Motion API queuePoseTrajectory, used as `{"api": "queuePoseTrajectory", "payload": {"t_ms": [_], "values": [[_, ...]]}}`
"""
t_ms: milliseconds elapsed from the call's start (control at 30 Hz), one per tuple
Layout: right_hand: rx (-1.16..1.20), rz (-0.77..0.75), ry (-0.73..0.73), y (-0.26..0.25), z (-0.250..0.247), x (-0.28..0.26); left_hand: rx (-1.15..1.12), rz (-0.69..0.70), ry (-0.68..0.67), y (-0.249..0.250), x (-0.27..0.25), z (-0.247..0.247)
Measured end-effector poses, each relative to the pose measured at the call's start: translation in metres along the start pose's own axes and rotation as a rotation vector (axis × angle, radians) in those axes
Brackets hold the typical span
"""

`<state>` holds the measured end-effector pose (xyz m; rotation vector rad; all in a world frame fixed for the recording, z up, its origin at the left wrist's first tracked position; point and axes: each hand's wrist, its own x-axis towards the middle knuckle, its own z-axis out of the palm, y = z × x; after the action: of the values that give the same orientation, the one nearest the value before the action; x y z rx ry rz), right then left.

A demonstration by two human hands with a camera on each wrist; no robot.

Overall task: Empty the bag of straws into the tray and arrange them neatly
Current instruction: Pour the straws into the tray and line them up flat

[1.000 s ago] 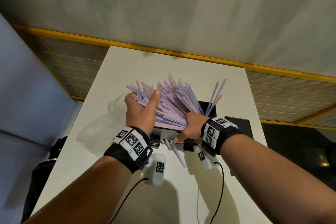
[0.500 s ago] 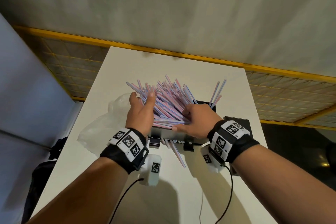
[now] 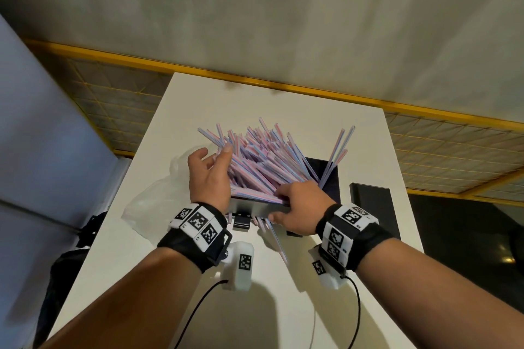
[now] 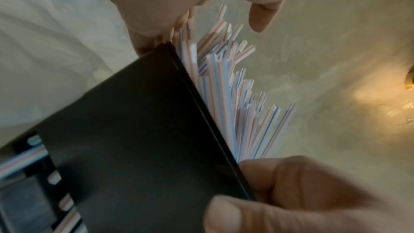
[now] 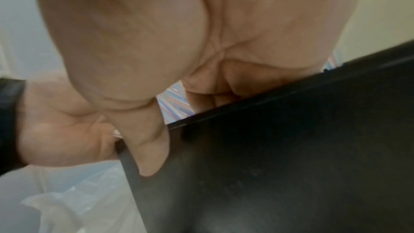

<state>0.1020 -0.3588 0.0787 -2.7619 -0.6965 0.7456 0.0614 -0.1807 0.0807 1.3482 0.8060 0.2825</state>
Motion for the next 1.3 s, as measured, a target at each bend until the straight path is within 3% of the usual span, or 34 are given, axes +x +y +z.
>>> {"api": "queuePoseTrajectory", "payload": {"t_ms": [133, 300, 433, 900, 1033, 1133, 1300], "values": [[-0.101, 0.121, -0.089, 0.0, -0.003, 0.01, 0.1, -0.026, -0.079, -0.004, -0.003, 0.004], [-0.009, 0.124, -0.124, -0.008, -0.006, 0.019, 0.287, -0.001, -0.162, -0.008, -0.002, 0.006], [-0.06, 0.167, -0.228, -0.013, -0.011, 0.028, 0.288, 0.011, -0.163, -0.005, 0.0, 0.006], [0.138, 0.256, -0.339, -0.02, -0.02, 0.042, 0.294, 0.054, -0.124, -0.011, 0.0, 0.01], [0.233, 0.219, -0.32, -0.02, -0.02, 0.042, 0.318, 0.058, -0.131, -0.01, 0.0, 0.009], [0.213, 0.179, -0.227, -0.022, -0.025, 0.038, 0.306, 0.11, -0.079, -0.01, 0.003, 0.01], [0.197, 0.01, -0.128, -0.014, -0.032, 0.03, 0.29, 0.179, -0.065, -0.005, 0.009, 0.006]]}}
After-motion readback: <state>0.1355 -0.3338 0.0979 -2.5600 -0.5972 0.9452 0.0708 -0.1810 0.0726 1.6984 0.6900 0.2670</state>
